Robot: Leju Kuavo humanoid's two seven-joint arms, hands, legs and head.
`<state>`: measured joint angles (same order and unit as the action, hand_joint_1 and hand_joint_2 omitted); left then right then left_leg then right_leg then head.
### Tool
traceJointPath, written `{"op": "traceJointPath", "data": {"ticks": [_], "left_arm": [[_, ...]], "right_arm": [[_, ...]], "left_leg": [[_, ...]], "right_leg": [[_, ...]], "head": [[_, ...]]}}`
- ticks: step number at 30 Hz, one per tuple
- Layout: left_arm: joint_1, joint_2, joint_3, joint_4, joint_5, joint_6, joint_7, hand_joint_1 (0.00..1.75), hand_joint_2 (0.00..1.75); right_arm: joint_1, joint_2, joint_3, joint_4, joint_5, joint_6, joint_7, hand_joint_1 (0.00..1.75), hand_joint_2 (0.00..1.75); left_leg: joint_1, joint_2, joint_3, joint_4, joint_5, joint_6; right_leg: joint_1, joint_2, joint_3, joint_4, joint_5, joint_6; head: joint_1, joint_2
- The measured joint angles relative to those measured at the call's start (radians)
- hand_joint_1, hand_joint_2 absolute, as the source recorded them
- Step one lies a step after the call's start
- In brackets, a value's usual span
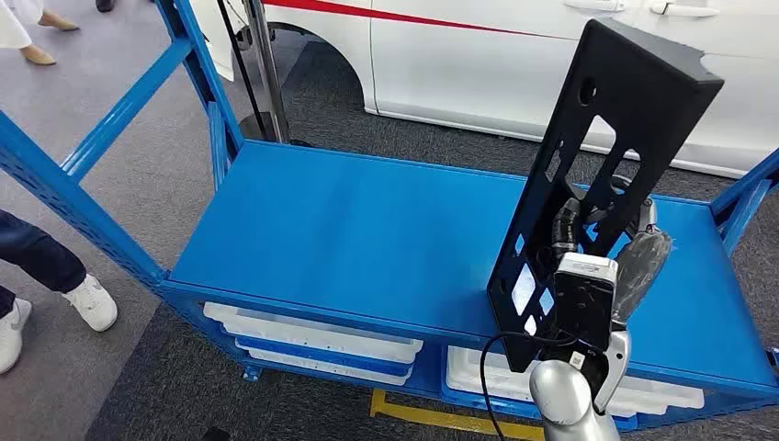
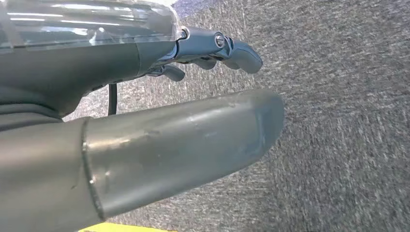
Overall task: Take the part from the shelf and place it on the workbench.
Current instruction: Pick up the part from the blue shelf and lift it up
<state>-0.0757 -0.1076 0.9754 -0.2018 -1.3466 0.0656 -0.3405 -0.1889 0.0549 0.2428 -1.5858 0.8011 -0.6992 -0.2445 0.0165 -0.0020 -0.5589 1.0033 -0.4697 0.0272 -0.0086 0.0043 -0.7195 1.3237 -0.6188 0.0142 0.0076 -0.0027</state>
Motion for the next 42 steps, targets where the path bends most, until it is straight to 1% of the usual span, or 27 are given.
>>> {"op": "traceJointPath", "data": {"ticks": [2, 3, 4, 6, 7, 9, 11, 13, 15, 16, 17, 18, 20, 22, 24, 26, 27, 28, 31, 32, 33, 34, 35, 37, 38, 40, 42], "left_arm": [[0.000, 0.000, 0.000, 0.000, 0.000, 0.000, 0.000, 0.00, 0.00], [0.000, 0.000, 0.000, 0.000, 0.000, 0.000, 0.000, 0.00, 0.00], [0.000, 0.000, 0.000, 0.000, 0.000, 0.000, 0.001, 0.00, 0.00], [0.000, -0.001, 0.000, 0.000, 0.000, 0.000, 0.001, 0.00, 0.00], [0.000, -0.001, 0.001, 0.000, 0.000, 0.000, 0.001, 0.00, 0.00], [0.000, -0.001, 0.003, 0.000, 0.000, 0.000, 0.001, 0.00, 0.00], [0.000, -0.001, 0.005, 0.000, 0.000, 0.000, 0.000, 0.00, 0.00], [0.000, -0.002, 0.006, 0.000, 0.000, 0.000, 0.000, 0.00, 0.00], [0.001, -0.001, 0.006, 0.000, 0.000, 0.000, -0.001, 0.00, 0.00], [0.001, -0.001, 0.007, 0.000, 0.000, 0.000, -0.001, 0.00, 0.00], [0.002, -0.001, 0.007, 0.000, 0.000, 0.000, -0.001, 0.00, 0.00], [0.003, -0.001, 0.008, 0.000, 0.000, 0.000, -0.001, 0.00, 0.00], [0.001, -0.001, 0.008, 0.000, 0.000, 0.000, -0.002, 0.00, 0.00], [-0.001, 0.000, 0.010, 0.000, -0.001, 0.000, -0.003, 0.00, 0.00], [-0.003, 0.000, 0.013, 0.000, -0.001, 0.000, -0.004, 0.00, 0.00], [-0.002, -0.001, 0.015, 0.000, -0.001, 0.000, -0.004, 0.00, 0.00], [-0.002, -0.001, 0.016, 0.000, -0.001, 0.000, -0.005, 0.00, 0.00], [-0.002, -0.002, 0.017, 0.000, -0.001, 0.000, -0.005, 0.00, 0.00], [-0.002, -0.002, 0.022, 0.000, -0.001, 0.000, -0.007, 0.00, 0.00], [-0.001, -0.002, 0.023, 0.000, -0.001, 0.000, -0.007, 0.00, 0.00], [0.000, -0.002, 0.024, 0.000, -0.001, 0.000, -0.007, 0.00, 0.00], [0.000, -0.002, 0.025, 0.000, -0.001, 0.000, -0.007, 0.00, 0.00], [0.001, -0.002, 0.025, 0.000, -0.001, 0.000, -0.007, 0.00, 0.00], [0.000, -0.003, 0.025, 0.000, -0.001, 0.000, -0.007, 0.00, 0.00], [0.000, -0.003, 0.025, 0.000, -0.001, 0.000, -0.007, 0.00, 0.00], [0.000, -0.003, 0.027, 0.000, -0.001, 0.000, -0.007, 0.00, 0.00], [0.000, -0.003, 0.028, 0.000, 0.000, 0.000, -0.007, 0.00, 0.00]], "right_arm": [[0.001, 0.000, -0.001, 0.000, -0.006, 0.000, -0.002, 1.75, 1.75], [0.002, 0.000, -0.002, 0.000, -0.014, 0.000, -0.005, 1.75, 1.75], [0.002, 0.001, -0.003, -0.001, -0.023, 0.001, -0.009, 1.75, 1.75], [0.001, 0.002, -0.003, -0.004, -0.041, 0.003, -0.017, 1.75, 1.75], [0.002, 0.004, -0.003, -0.006, -0.047, 0.004, -0.020, 1.75, 1.75], [0.002, 0.007, -0.005, -0.009, -0.053, 0.010, -0.023, 1.75, 1.75], [0.003, 0.010, -0.006, -0.009, -0.061, 0.015, -0.024, 1.75, 1.75], [0.004, 0.014, -0.007, -0.010, -0.072, 0.019, -0.025, 1.75, 1.75], [0.007, 0.017, -0.007, -0.011, -0.080, 0.022, -0.028, 1.75, 1.75], [0.010, 0.017, -0.007, -0.011, -0.083, 0.024, -0.029, 1.75, 1.75], [0.012, 0.017, -0.008, -0.012, -0.084, 0.026, -0.031, 1.75, 1.75], [0.013, 0.017, -0.008, -0.013, -0.084, 0.030, -0.032, 1.75, 1.75], [0.014, 0.017, -0.008, -0.015, -0.083, 0.037, -0.032, 1.75, 1.75], [0.014, 0.018, -0.008, -0.016, -0.080, 0.045, -0.032, 1.75, 1.75], [0.014, 0.018, -0.008, -0.017, -0.078, 0.050, -0.032, 1.75, 1.75], [0.015, 0.018, -0.008, -0.021, -0.087, 0.053, -0.035, 1.75, 1.75], [0.015, 0.018, -0.008, -0.027, -0.101, 0.056, -0.041, 1.75, 1.75], [0.016, 0.018, -0.008, -0.034, -0.125, 0.062, -0.051, 1.75, 1.75], [0.031, 0.018, 0.002, -0.068, -0.248, 0.089, -0.099, 1.75, 1.75], [0.039, 0.019, 0.009, -0.086, -0.296, 0.097, -0.117, 1.75, 1.75], [0.045, 0.020, 0.016, -0.107, -0.337, 0.102, -0.134, 1.75, 1.75], [0.049, 0.022, 0.024, -0.129, -0.371, 0.105, -0.151, 1.75, 1.75], [0.050, 0.023, 0.032, -0.152, -0.395, 0.106, -0.163, 1.75, 1.75], [0.052, 0.026, 0.046, -0.193, -0.420, 0.105, -0.179, 1.75, 1.75], [0.053, 0.027, 0.053, -0.212, -0.430, 0.104, -0.186, 1.75, 1.75], [0.057, 0.029, 0.064, -0.247, -0.451, 0.097, -0.203, 1.75, 1.75], [0.058, 0.031, 0.076, -0.282, -0.466, 0.089, -0.217, 1.75, 1.75]], "left_leg": [[0.000, 0.000, 0.000, 0.001, 0.000, -0.001], [0.000, -0.001, 0.001, 0.003, -0.001, -0.002], [0.001, -0.002, 0.002, 0.005, -0.003, -0.004], [-0.001, -0.003, 0.000, 0.011, -0.008, -0.012], [-0.002, -0.004, -0.001, 0.013, -0.009, -0.017], [-0.003, -0.004, -0.004, 0.014, -0.009, -0.028], [0.000, -0.003, -0.007, 0.021, -0.019, -0.039], [0.002, -0.002, -0.037, 0.091, -0.065, -0.047], [0.002, -0.002, -0.096, 0.223, -0.127, -0.050], [0.002, -0.002, -0.122, 0.277, -0.144, -0.051], [0.002, -0.002, -0.133, 0.300, -0.142, -0.049], [0.002, -0.002, -0.127, 0.285, -0.122, -0.047], [-0.001, -0.001, -0.069, 0.159, -0.052, -0.035], [-0.008, -0.001, -0.015, 0.045, -0.011, -0.023], [-0.013, -0.002, -0.003, 0.018, -0.011, -0.019], [-0.008, -0.002, -0.001, 0.007, -0.006, -0.013], [-0.005, -0.002, 0.001, 0.002, -0.002, -0.009], [-0.002, -0.001, 0.003, -0.004, 0.001, -0.004], [-0.002, 0.000, 0.003, -0.005, 0.003, 0.000], [-0.002, -0.001, 0.002, -0.004, 0.003, 0.000], [-0.003, -0.001, 0.002, -0.002, 0.002, -0.001], [-0.003, -0.002, 0.003, 0.000, 0.000, -0.002], [-0.003, -0.003, 0.004, 0.003, -0.003, -0.004], [-0.005, -0.004, 0.002, 0.012, -0.010, -0.011], [-0.006, -0.004, -0.001, 0.015, -0.012, -0.016], [-0.007, -0.004, -0.003, 0.015, -0.011, -0.027], [-0.004, -0.003, -0.006, 0.024, -0.022, -0.038]], "right_leg": [[-0.003, 0.000, 0.009, -0.017, 0.021, 0.001], [-0.005, -0.001, 0.027, -0.051, 0.048, 0.002], [-0.007, -0.002, 0.060, -0.116, 0.086, 0.001], [-0.006, -0.002, 0.121, -0.238, 0.129, -0.003], [-0.004, -0.001, 0.135, -0.269, 0.135, -0.006], [0.000, 0.001, 0.134, -0.281, 0.134, -0.014], [-0.002, 0.001, 0.136, -0.286, 0.138, -0.027], [-0.004, -0.001, 0.139, -0.292, 0.141, -0.039], [-0.001, -0.003, 0.139, -0.292, 0.140, -0.045], [0.001, -0.003, 0.139, -0.291, 0.140, -0.046], [0.003, -0.003, 0.140, -0.291, 0.139, -0.047], [0.004, -0.003, 0.141, -0.290, 0.138, -0.048], [0.007, -0.001, 0.145, -0.289, 0.136, -0.048], [0.011, -0.001, 0.144, -0.287, 0.134, -0.043], [0.012, 0.000, 0.141, -0.286, 0.136, -0.035], [0.013, 0.000, 0.141, -0.286, 0.133, -0.026], [0.013, 0.000, 0.137, -0.273, 0.122, -0.021], [0.012, 0.000, 0.126, -0.244, 0.100, -0.015], [0.004, -0.001, 0.040, -0.059, 0.008, -0.004], [0.002, -0.001, 0.021, -0.019, 0.000, -0.002], [0.000, -0.001, 0.020, -0.019, 0.014, -0.001], [-0.002, -0.002, 0.038, -0.058, 0.045, -0.001], [-0.004, -0.002, 0.071, -0.126, 0.083, -0.002], [-0.002, -0.002, 0.126, -0.241, 0.126, -0.007], [0.000, -0.002, 0.137, -0.270, 0.130, -0.011], [0.004, 0.000, 0.136, -0.276, 0.129, -0.020], [0.001, 0.000, 0.139, -0.283, 0.133, -0.033]], "head": [[0.000, 0.000], [0.000, 0.000], [0.000, 0.000], [0.000, 0.000], [0.000, 0.000], [-0.001, 0.000], [-0.001, 0.000], [-0.001, 0.000], [-0.001, 0.000], [-0.001, 0.000], [-0.001, 0.000], [-0.001, 0.000], [-0.001, 0.000], [-0.001, 0.000], [-0.001, 0.000], [0.000, 0.000], [0.000, 0.000], [0.000, 0.000], [0.001, 0.000], [0.001, 0.000], [0.001, 0.000], [0.001, 0.000], [0.001, 0.000], [0.001, 0.000], [0.001, 0.000], [0.000, 0.000], [0.000, 0.000]]}}
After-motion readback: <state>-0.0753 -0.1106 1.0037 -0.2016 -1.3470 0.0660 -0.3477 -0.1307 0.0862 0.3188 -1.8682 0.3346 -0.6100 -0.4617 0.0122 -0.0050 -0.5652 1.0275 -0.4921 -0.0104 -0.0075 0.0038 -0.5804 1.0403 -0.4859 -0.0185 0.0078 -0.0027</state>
